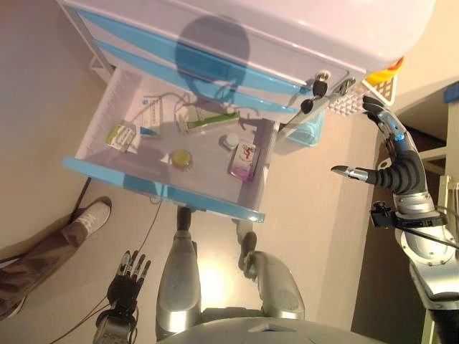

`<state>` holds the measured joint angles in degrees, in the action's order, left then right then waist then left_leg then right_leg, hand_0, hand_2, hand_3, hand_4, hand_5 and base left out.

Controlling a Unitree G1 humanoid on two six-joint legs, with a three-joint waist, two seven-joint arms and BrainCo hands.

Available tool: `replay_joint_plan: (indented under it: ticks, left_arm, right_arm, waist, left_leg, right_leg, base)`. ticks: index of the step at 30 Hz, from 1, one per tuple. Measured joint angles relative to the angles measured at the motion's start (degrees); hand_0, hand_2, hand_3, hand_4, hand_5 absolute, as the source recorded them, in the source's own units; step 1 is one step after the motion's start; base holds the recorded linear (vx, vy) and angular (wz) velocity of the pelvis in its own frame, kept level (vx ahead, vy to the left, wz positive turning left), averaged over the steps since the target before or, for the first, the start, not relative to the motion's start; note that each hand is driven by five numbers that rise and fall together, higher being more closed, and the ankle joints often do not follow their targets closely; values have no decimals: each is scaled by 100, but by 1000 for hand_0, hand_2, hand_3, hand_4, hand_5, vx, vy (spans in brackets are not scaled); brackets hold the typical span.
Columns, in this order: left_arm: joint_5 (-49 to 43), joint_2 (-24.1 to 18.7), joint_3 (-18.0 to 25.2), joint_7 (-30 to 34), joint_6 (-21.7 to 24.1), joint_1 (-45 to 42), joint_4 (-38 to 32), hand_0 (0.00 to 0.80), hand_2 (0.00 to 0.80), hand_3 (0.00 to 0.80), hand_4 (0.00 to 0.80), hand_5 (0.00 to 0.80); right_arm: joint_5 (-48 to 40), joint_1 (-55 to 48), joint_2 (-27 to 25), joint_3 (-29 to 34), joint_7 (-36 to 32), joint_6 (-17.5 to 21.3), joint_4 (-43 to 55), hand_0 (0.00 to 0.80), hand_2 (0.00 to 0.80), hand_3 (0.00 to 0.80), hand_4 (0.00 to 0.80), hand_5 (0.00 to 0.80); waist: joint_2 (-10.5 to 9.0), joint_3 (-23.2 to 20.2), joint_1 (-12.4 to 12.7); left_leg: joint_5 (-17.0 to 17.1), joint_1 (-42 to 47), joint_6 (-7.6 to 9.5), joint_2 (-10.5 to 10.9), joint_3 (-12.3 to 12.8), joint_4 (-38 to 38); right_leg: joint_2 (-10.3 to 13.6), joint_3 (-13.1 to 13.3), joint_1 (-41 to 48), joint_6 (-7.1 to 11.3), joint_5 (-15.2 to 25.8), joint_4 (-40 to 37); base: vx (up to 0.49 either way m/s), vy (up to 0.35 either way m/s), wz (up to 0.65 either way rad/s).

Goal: Open the drawer and pick up the medicine

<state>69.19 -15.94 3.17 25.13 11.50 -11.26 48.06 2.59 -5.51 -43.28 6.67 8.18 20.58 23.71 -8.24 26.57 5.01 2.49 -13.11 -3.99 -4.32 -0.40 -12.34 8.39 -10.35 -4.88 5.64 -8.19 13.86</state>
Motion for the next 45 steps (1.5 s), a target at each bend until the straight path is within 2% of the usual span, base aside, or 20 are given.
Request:
replay_joint_plan:
  ticks: [3, 6, 9, 12, 14, 19, 24, 27, 36, 45]
  left_arm:
    - [-214, -27, -2, 0, -2, -1, 32, 0, 0, 0, 0, 0]
    - [-325, -78, -1, -3, -4, 1, 73, 0, 0, 0, 0, 0]
    - [-412, -93, 1, -7, -5, 13, 101, 0, 0, 0, 0, 0]
    - [-415, -180, -1, -19, -9, 48, 115, 0, 0, 0, 0, 0]
    - [-415, -252, -3, -57, -11, 54, 115, 0, 0, 0, 0, 0]
    - [-410, -486, -10, -76, -10, 77, 116, 0, 0, 0, 0, 0]
    - [-408, -544, -16, -80, -6, 291, 106, 0, 0, 0, 0, 0]
    - [-407, -550, -77, -89, -5, 400, 105, 0, 0, 0, 0, 0]
    - [-413, -729, -245, -124, -4, 515, 101, 0, 0, 0, 0, 0]
    - [-415, -733, -365, -260, -17, 563, 40, 0, 0, 0, 0, 0]
  right_arm:
    - [99, 291, -429, 1, -191, -187, 326, 0, 0, 0, 0, 0]
    - [103, 562, -530, -88, -480, -268, 431, 0, 0, 0, 0, 0]
    - [193, 991, -538, -360, -729, -440, 514, 0, 0, 0, 0, 0]
    - [200, 1396, -538, -709, -928, -631, 546, 0, 0, 0, 0, 0]
    - [295, 1663, -527, -1007, -1036, -753, 542, 0, 0, 0, 0, 0]
    - [335, 2269, -461, -1621, -1184, -1075, 495, 0, 0, 0, 0, 0]
    - [584, 2739, -241, -2292, -1241, -1353, 17, 0, 0, 0, 0, 0]
    - [752, 2939, -187, -2627, -1237, -1549, -315, 0, 0, 0, 0, 0]
    - [1117, 3733, 243, -3527, -1070, -1986, -1465, 0, 0, 0, 0, 0]
    - [1313, 3952, 657, -3926, -844, -2196, -2679, 0, 0, 0, 0, 0]
  waist:
    - [-30, -122, 71]
    - [-89, -180, 181]
    - [-86, -183, 325]
    - [-98, -184, 405]
    - [-114, -174, 574]
    - [-264, -30, 773]
    - [-302, 276, 929]
    - [-285, 302, 1052]
    - [-270, 313, 1209]
    - [-204, 357, 1315]
  left_leg:
    - [-30, 78, 9, 1, -9, 6]
    - [-49, 80, 13, -1, -22, -8]
    - [-61, 6, 19, 21, -85, -37]
    - [-51, -166, 32, 32, -159, -109]
    - [-55, -203, 38, 51, -160, -135]
    - [-55, -285, 40, 66, -214, -148]
    - [-58, -431, 38, 109, -355, -232]
    - [-52, -548, 48, 149, -395, -243]
    - [-53, -679, 56, 190, -471, -253]
    - [-41, -872, 74, 261, -556, -255]
  right_leg:
    - [-15, -110, 246, 15, 68, -234]
    - [-24, -163, 322, 15, 68, -316]
    - [-39, -190, 333, 18, 92, -369]
    - [-52, -330, 309, 27, 114, -424]
    - [-48, -377, 337, 41, 124, -477]
    - [-58, -471, 337, 41, 125, -526]
    - [-58, -599, 329, 42, 126, -553]
    - [-51, -603, 263, 67, 140, -592]
    - [-50, -696, 215, 69, 141, -658]
    - [-13, -773, 88, 73, 140, -686]
  base:
    - [34, -53, 11]
    - [-2, -43, 11]
    - [-16, -49, 12]
    - [-10, -15, 22]
    - [-10, 6, 14]
    - [-35, 5, 11]
    - [-34, 8, 15]
    - [-22, 9, 11]
    - [2, 11, 4]
    - [-2, 15, 5]
